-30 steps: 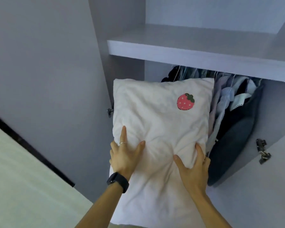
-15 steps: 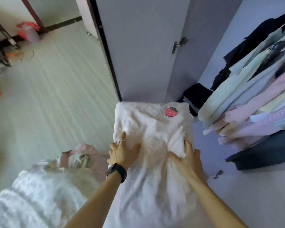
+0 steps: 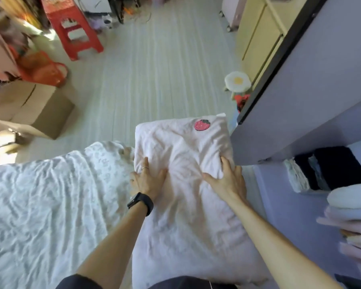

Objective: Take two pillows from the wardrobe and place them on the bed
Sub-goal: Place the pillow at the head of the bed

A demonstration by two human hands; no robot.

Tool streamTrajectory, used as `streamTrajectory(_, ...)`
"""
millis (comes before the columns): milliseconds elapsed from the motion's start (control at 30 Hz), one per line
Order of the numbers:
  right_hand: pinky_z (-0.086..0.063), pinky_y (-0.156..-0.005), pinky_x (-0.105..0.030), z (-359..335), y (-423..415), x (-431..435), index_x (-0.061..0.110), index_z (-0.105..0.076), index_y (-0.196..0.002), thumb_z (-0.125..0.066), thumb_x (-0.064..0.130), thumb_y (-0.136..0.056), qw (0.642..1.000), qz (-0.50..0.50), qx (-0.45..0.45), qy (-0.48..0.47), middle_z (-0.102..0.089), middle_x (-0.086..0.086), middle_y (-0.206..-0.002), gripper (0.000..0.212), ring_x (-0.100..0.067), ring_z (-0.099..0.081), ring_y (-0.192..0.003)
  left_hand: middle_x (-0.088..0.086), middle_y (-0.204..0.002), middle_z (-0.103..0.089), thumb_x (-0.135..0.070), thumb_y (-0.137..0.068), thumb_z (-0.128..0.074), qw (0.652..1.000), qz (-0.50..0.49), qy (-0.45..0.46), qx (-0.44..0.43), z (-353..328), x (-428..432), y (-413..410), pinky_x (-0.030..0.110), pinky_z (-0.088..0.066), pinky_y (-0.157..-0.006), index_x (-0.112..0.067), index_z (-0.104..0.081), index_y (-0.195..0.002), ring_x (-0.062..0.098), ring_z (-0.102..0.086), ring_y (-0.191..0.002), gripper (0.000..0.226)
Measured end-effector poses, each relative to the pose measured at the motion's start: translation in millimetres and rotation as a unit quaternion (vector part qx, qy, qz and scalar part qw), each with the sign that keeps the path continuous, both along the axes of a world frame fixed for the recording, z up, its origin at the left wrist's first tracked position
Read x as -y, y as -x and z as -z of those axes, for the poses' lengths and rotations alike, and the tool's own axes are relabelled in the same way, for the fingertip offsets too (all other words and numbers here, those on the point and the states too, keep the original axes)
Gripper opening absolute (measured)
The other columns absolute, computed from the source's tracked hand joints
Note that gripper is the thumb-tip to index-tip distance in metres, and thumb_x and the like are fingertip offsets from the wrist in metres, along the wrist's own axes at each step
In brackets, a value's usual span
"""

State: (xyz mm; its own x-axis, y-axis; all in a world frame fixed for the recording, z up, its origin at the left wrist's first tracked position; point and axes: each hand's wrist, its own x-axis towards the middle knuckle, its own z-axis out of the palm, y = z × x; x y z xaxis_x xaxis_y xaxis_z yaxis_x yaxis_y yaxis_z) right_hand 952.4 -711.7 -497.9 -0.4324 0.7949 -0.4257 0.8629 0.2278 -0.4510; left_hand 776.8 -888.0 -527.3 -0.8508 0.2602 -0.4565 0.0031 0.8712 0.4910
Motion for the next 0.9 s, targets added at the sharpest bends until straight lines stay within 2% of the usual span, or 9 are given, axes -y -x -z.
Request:
streamTrajectory(100,-0.045,-0.083,-0.040,-3,44,-15,0.044,-0.029,-0.148,-0.066,0.070,-0.075,1.000,-0.023,-0.001,-0.003,-0.045,-0.011,-0.131,0.086,-0.037,-0.053,-0.114,0.001,-0.148,-0.044,-0.076,-0.074,-0.048,1.000,-0.015,0.005,-0.019,1,-11,34,0.049,-0.039,-0.099,-0.036,-0.029,-0.150,0.034,-0.042,-0.126,0.088)
streamTrajectory(167,-0.044,-0.086,-0.040,-4,80,-31,0.039,-0.030,-0.150,-0.066,0.068,-0.076,0.999,-0.048,-0.016,-0.005,-0.047,-0.011,-0.135,0.087,-0.034,-0.049,-0.119,-0.007,-0.149,-0.043,-0.072,-0.078,-0.051,0.999,-0.029,0.003,-0.038,-5,-22,65,0.043,-0.038,-0.090,-0.038,-0.034,-0.145,0.031,-0.044,-0.123,0.077)
streamTrajectory(233,-0.043,-0.090,-0.041,-5,117,-46,0.034,-0.030,-0.152,-0.065,0.069,-0.079,0.997,-0.078,-0.021,-0.008,-0.046,-0.008,-0.143,0.088,-0.031,-0.043,-0.125,-0.005,-0.144,-0.043,-0.073,-0.078,-0.051,0.998,-0.054,0.013,-0.039,-15,-29,95,0.042,-0.037,-0.083,-0.044,-0.033,-0.141,0.031,-0.046,-0.121,0.071)
streamTrajectory(333,-0.041,-0.085,-0.039,-6,173,-58,0.034,-0.029,-0.153,-0.062,0.072,-0.078,0.993,-0.116,-0.021,-0.008,-0.045,-0.003,-0.147,0.089,-0.027,-0.041,-0.128,0.005,-0.139,-0.040,-0.072,-0.080,-0.051,0.995,-0.091,0.027,-0.017,-29,-30,137,0.047,-0.042,-0.089,-0.048,-0.027,-0.146,0.035,-0.047,-0.121,0.074)
streamTrajectory(433,-0.038,-0.078,-0.036,-5,216,-60,0.039,-0.029,-0.150,-0.057,0.079,-0.071,0.990,-0.136,-0.014,0.017,-0.044,-0.004,-0.142,0.093,-0.027,-0.048,-0.122,0.011,-0.135,-0.037,-0.073,-0.082,-0.049,0.991,-0.126,0.045,0.014,-36,-21,166,0.051,-0.042,-0.094,-0.051,-0.021,-0.149,0.039,-0.046,-0.123,0.076)
streamTrajectory(600,-0.038,-0.078,-0.037,6,295,-61,0.043,-0.031,-0.147,-0.058,0.080,-0.071,0.980,-0.199,0.001,0.030,-0.046,-0.006,-0.137,0.089,-0.028,-0.051,-0.119,0.013,-0.148,-0.037,-0.069,-0.088,-0.045,0.983,-0.176,0.051,0.028,-30,1,206,0.048,-0.038,-0.104,-0.045,-0.020,-0.153,0.039,-0.040,-0.132,0.074)
streamTrajectory(667,-0.038,-0.080,-0.038,11,335,-63,0.044,-0.032,-0.146,-0.061,0.079,-0.072,0.972,-0.232,0.005,0.035,-0.047,-0.007,-0.135,0.086,-0.031,-0.052,-0.118,0.016,-0.149,-0.035,-0.071,-0.088,-0.044,0.976,-0.209,0.054,0.037,-27,7,226,0.050,-0.039,-0.102,-0.045,-0.019,-0.154,0.040,-0.038,-0.133,0.074)
streamTrajectory(733,-0.040,-0.083,-0.039,16,374,-65,0.044,-0.033,-0.146,-0.061,0.079,-0.073,0.965,-0.261,0.010,0.039,-0.046,-0.008,-0.135,0.086,-0.032,-0.054,-0.117,0.020,-0.142,-0.036,-0.072,-0.088,-0.043,0.967,-0.244,0.055,0.038,-25,8,246,0.051,-0.043,-0.098,-0.046,-0.019,-0.153,0.043,-0.043,-0.128,0.074)
streamTrajectory(900,-0.043,-0.088,-0.039,38,477,-83,0.042,-0.036,-0.147,-0.064,0.075,-0.074,0.939,-0.343,0.017,0.038,-0.050,-0.009,-0.136,0.084,-0.031,-0.051,-0.121,0.018,-0.135,-0.039,-0.076,-0.087,-0.038,0.940,-0.326,0.086,0.046,-12,-5,301,0.045,-0.046,-0.089,-0.047,-0.018,-0.154,0.042,-0.049,-0.121,0.076)
